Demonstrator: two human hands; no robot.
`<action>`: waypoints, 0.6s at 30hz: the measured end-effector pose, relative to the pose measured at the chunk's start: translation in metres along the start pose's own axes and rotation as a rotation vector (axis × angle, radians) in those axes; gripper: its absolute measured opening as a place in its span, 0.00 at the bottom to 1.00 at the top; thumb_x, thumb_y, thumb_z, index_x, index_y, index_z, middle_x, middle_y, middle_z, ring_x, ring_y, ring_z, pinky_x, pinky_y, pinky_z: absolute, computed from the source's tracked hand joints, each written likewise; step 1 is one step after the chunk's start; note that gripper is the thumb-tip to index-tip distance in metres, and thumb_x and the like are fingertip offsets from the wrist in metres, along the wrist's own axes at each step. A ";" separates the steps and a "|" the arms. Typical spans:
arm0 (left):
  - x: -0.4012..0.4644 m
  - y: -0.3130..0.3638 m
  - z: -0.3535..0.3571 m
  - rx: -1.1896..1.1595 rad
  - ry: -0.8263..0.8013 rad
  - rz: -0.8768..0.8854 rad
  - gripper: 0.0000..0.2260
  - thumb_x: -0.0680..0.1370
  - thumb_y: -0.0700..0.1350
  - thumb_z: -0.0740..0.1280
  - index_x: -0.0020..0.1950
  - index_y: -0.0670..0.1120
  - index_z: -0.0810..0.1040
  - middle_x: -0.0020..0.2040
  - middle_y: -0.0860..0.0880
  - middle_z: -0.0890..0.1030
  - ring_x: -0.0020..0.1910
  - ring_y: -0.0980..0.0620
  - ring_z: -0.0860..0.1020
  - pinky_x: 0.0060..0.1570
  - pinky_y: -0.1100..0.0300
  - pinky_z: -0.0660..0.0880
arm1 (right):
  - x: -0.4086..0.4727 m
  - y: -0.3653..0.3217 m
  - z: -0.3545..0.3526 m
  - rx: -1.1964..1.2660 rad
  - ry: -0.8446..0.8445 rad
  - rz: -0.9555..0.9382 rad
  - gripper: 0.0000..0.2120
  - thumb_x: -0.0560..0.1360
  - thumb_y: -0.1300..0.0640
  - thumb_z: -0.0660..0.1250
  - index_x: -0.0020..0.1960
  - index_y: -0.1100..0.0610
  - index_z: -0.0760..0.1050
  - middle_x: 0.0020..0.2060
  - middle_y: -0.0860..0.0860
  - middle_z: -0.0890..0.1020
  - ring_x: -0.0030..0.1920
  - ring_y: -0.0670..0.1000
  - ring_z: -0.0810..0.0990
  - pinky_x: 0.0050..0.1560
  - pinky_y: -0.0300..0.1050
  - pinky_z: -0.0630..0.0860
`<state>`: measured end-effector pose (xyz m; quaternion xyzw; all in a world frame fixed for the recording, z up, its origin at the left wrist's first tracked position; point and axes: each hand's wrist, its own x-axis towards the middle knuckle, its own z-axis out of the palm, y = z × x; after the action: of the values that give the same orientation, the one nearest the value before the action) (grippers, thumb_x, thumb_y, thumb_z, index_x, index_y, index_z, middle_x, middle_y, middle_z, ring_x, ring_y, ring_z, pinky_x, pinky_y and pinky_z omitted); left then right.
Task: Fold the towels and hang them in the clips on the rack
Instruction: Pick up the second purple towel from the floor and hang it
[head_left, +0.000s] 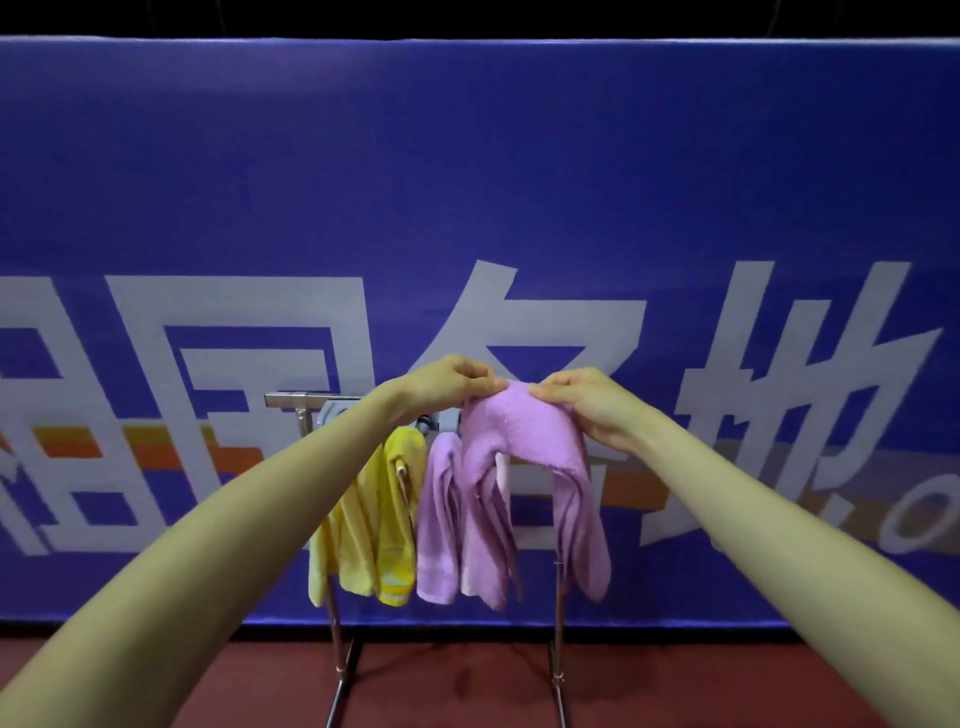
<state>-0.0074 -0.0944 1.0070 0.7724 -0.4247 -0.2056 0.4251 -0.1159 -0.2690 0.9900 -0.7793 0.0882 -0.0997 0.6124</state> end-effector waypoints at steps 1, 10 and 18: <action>0.005 -0.004 0.006 0.000 -0.013 -0.012 0.12 0.80 0.48 0.64 0.36 0.50 0.77 0.33 0.55 0.76 0.36 0.57 0.72 0.43 0.64 0.70 | 0.000 0.005 -0.005 -0.035 0.003 0.025 0.08 0.74 0.59 0.69 0.37 0.60 0.79 0.34 0.53 0.78 0.37 0.49 0.74 0.41 0.42 0.71; 0.064 -0.042 0.063 0.067 -0.067 -0.061 0.10 0.79 0.47 0.64 0.44 0.41 0.77 0.38 0.48 0.74 0.36 0.56 0.70 0.32 0.77 0.67 | 0.012 0.050 -0.049 -0.290 0.097 0.123 0.06 0.73 0.57 0.70 0.41 0.60 0.81 0.39 0.50 0.79 0.41 0.45 0.74 0.39 0.38 0.69; 0.135 -0.084 0.070 0.229 -0.118 -0.090 0.13 0.79 0.46 0.66 0.34 0.47 0.75 0.39 0.46 0.74 0.39 0.51 0.70 0.42 0.60 0.68 | 0.062 0.091 -0.060 -0.323 0.114 0.173 0.05 0.74 0.62 0.67 0.44 0.62 0.81 0.40 0.51 0.79 0.40 0.45 0.74 0.39 0.36 0.69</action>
<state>0.0604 -0.2173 0.9042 0.8209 -0.4344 -0.2195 0.2986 -0.0736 -0.3630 0.9180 -0.8499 0.2044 -0.0751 0.4798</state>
